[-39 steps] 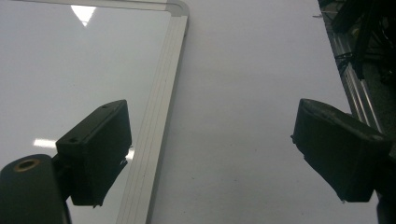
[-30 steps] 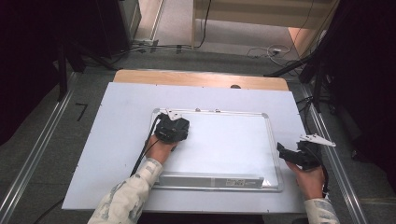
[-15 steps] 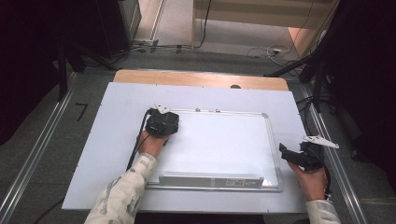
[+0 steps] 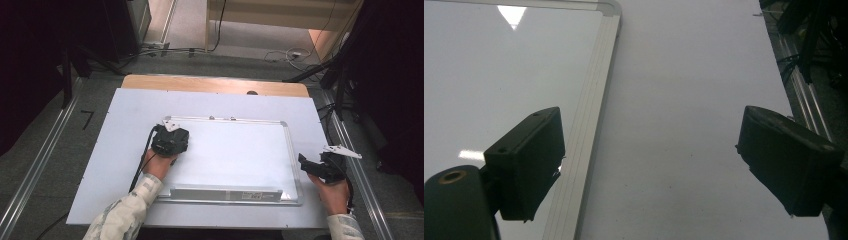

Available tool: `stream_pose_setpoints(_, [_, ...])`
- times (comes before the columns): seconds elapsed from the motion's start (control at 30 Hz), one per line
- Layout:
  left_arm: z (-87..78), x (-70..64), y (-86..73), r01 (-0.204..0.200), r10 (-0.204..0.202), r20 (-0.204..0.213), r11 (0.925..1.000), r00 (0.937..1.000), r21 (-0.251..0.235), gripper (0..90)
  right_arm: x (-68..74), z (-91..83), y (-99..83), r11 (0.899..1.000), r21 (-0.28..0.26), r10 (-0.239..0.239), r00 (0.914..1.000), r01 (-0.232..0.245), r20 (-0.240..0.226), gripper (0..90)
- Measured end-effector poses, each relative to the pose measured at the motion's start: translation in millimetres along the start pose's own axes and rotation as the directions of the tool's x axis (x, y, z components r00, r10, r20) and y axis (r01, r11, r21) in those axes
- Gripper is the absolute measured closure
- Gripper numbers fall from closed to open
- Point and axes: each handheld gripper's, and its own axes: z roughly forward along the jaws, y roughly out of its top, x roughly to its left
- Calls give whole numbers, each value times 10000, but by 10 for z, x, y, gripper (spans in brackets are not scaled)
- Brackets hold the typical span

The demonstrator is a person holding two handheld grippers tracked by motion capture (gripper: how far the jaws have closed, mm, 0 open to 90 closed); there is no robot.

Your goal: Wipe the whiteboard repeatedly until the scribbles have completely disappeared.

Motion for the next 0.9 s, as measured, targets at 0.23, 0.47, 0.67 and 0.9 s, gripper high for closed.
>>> stream_pose_setpoints(0.23, [-97,-190,-103,-444,446,550,9990,9975,-49,409,12,11,6,10000,18,-29,10000,29,0,103])
stream_pose_setpoints(0.47, [-132,-330,-140,-882,884,1253,9961,9882,-73,408,19,18,11,10000,19,-69,10000,69,-7,103])
stream_pose_setpoints(0.67, [-97,-392,-118,-1117,1131,1606,9936,9805,-180,407,26,19,13,10000,21,-48,10000,48,-26,103])
stream_pose_setpoints(0.9, [8,-304,-21,-896,913,1270,9958,9877,-197,407,13,14,10,10000,6,-59,10000,59,-18,103])
